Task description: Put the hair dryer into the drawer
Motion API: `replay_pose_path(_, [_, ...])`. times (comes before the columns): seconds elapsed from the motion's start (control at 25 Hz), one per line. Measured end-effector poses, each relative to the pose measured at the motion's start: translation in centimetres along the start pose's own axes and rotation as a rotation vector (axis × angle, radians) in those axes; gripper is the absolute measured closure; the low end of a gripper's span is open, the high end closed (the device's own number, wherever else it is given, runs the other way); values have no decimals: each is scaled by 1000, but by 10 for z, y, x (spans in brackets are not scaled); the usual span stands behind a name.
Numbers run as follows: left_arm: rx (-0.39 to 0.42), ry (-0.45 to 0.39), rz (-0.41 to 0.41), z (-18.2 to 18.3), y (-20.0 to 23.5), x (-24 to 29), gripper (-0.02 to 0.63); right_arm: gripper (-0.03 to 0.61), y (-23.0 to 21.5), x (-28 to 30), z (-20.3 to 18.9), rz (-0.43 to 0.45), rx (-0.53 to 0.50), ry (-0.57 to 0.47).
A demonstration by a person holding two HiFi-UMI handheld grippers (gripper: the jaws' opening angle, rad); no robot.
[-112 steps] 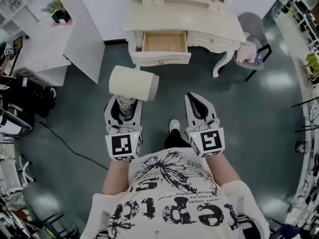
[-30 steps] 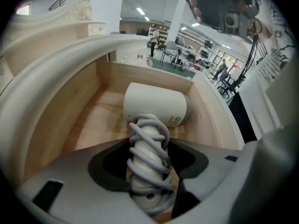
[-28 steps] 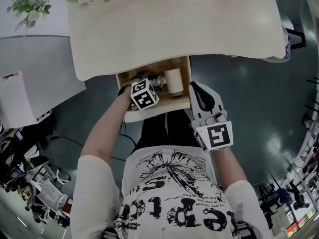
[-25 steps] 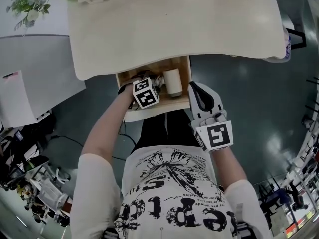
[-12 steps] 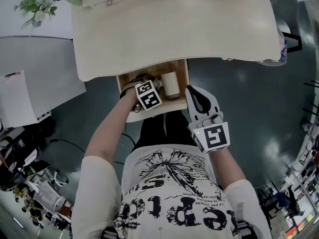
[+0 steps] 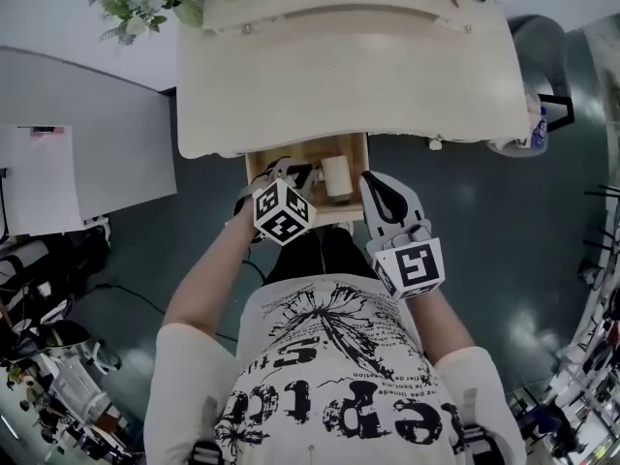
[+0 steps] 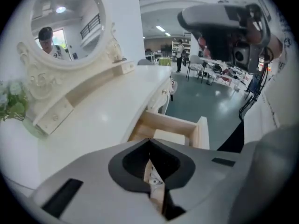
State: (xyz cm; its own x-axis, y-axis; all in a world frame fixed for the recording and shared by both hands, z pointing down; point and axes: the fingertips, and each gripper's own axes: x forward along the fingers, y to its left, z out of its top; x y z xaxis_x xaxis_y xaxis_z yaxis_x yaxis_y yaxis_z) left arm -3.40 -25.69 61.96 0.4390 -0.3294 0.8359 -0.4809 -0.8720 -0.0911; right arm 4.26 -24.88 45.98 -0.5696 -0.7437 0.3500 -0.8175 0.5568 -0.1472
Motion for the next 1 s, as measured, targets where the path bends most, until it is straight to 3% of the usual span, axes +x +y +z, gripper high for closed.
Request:
replay_pose_path(0.28, [-130,-272,162,58,25,-95,592,561,20,-5,34,12,-42,-55])
replay_pose_path(0.52, [-189,-511,319,94,45,-180,592,561,31,-8,68,28,-78,-136])
replay_pose_path(0.76, [-278,-692,437,92,60,-241,592,561,38,-8,86,29,-104,-178])
replay_pose_path(1.0, [-399,-785,494,80,72,-273,592,561,43,-6,99,29,-132,-198])
